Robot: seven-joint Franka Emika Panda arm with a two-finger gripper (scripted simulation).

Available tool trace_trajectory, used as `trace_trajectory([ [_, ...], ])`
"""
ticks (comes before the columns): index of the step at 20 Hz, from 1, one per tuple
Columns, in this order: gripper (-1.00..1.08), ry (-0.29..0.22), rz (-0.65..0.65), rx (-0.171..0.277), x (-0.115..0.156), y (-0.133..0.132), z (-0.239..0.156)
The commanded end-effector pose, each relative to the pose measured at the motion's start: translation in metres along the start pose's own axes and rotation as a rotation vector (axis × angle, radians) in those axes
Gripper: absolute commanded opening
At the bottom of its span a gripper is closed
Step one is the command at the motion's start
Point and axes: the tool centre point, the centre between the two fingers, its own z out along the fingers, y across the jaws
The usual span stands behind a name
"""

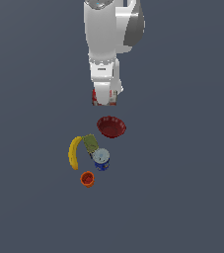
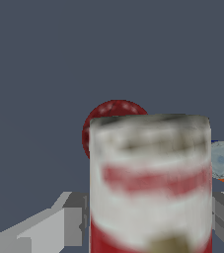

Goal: Pick up a designated object from a clutter of objects.

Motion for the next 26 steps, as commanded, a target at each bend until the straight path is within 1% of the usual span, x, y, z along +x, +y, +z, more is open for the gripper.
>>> trace_trajectory([
  [1, -1.0, -0.001, 0.0, -0.003, -0.007, 0.003, -0.024],
  [8, -1.0, -0.002, 0.001, -0.002, -0.028, 0.011, -0.087],
  [14, -1.0, -0.003, 0.001, -0.002, -0.042, 0.017, -0.128],
  [20, -1.0, -0.004, 0.001, -0.002, -0.049, 0.022, -0.152],
  [26, -1.0, -0.004, 0.001, -0.002, -0.052, 0.024, -0.159],
])
